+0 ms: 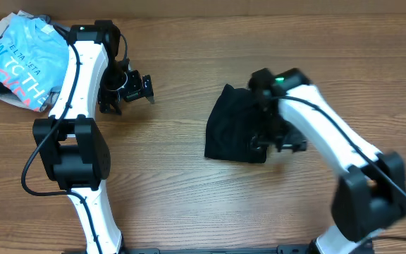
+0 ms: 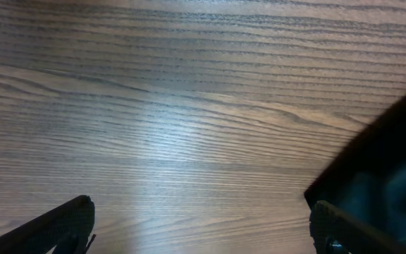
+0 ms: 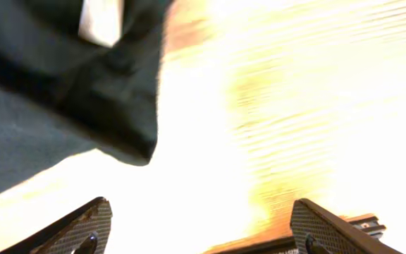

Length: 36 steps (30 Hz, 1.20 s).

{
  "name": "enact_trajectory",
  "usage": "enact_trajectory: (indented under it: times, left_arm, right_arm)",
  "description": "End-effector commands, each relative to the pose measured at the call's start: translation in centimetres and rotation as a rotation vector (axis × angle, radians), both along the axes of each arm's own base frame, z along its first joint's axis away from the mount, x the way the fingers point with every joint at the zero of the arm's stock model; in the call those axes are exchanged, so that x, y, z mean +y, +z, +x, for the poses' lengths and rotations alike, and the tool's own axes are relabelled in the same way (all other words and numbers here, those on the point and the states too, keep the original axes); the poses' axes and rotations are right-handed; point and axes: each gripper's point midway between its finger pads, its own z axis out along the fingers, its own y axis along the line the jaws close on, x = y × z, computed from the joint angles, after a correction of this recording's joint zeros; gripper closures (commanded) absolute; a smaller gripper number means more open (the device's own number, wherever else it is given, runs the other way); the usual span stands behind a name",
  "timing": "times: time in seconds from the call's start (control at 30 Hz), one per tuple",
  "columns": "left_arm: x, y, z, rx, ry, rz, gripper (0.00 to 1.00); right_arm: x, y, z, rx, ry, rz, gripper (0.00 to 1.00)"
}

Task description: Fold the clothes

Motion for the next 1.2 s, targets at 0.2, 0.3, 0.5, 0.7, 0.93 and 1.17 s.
enact_trajectory:
  times: [0.2, 0.3, 0.5, 0.7, 0.93, 1.17]
  left_arm:
    - [-0.1, -0.2, -0.1, -0.001, -0.028, -0.005, 0.00]
    - [-0.1, -0.2, -0.1, -0.001, -0.028, -0.005, 0.00]
    - [-0.1, -0.2, -0.4, 0.011, -0.028, -0.004, 0.00]
    - [-0.1, -0.2, -0.2, 0.006, -0.027, -0.005, 0.00]
    - [-0.1, -0.2, -0.3, 0.008, -0.028, -0.005, 0.00]
    - [-0.1, -0.2, -0.2, 0.006, -0.028, -0.004, 0.00]
  right_arm:
    - [5.3, 3.0, 4.3, -0.221, 0.212, 0.386, 0.17]
    - [6.2, 3.4, 6.3, -0.307, 0.220, 0.417, 0.23]
    - [3.3, 1.9, 8.1, -0.325, 0.034, 0.335, 0.31]
    - [2.2, -1.8, 9.2, -0.271, -0.029, 0.347, 0.32]
    - [2.1, -3.5, 11.3, -0.309, -0.044, 0.339, 0.41]
    - [0.9, -5.5, 13.3, -0.345, -0.089, 0.306, 0.79]
